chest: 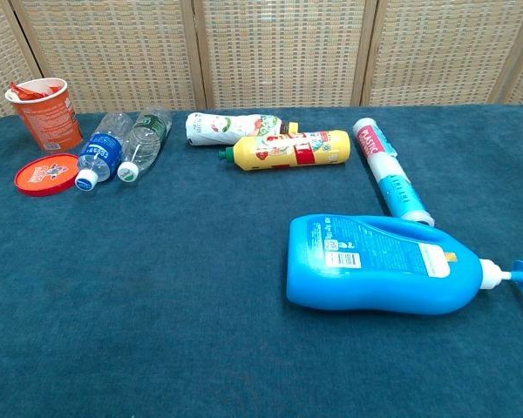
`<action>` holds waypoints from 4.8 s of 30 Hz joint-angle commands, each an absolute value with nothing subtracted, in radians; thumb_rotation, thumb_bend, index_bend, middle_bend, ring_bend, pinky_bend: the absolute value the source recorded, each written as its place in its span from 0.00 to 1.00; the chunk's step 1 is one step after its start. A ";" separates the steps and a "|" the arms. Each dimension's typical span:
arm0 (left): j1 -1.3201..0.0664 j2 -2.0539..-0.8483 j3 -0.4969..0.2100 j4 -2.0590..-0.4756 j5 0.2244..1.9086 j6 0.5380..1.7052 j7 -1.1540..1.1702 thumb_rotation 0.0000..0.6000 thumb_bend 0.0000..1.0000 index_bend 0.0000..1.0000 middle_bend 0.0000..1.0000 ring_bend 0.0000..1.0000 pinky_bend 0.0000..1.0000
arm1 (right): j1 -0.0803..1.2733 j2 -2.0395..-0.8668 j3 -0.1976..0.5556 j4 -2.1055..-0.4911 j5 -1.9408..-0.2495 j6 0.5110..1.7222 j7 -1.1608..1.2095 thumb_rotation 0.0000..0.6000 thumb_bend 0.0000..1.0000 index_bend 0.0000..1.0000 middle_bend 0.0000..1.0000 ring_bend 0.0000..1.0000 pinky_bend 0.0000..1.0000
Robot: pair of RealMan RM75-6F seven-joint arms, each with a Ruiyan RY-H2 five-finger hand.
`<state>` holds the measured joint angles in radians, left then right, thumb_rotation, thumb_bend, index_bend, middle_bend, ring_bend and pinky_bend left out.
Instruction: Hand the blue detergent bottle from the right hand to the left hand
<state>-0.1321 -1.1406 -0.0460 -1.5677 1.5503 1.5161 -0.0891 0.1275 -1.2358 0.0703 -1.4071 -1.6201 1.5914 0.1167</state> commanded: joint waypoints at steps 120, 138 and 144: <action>-0.632 -1.159 -0.143 -1.425 1.696 1.107 -0.850 1.00 0.00 0.06 0.10 0.13 0.19 | 0.731 -1.456 0.262 -1.503 -1.822 1.193 -0.745 1.00 0.72 0.67 0.70 0.71 0.56; -0.876 -1.174 -0.167 -1.484 1.589 0.764 -0.867 1.00 0.02 0.13 0.11 0.14 0.20 | 0.768 -1.502 0.258 -1.492 -1.781 1.160 -0.819 1.00 0.72 0.67 0.70 0.71 0.56; -0.911 -1.138 -0.167 -1.543 1.554 0.696 -0.832 1.00 0.16 0.15 0.11 0.14 0.20 | 0.772 -1.511 0.262 -1.502 -1.756 1.155 -0.841 1.00 0.71 0.67 0.70 0.71 0.56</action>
<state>-0.9031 -1.1447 -0.1649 -1.5329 1.5640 0.7056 -0.8419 0.7713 -1.5102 0.2609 -1.4995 -1.7589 1.1562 -0.8390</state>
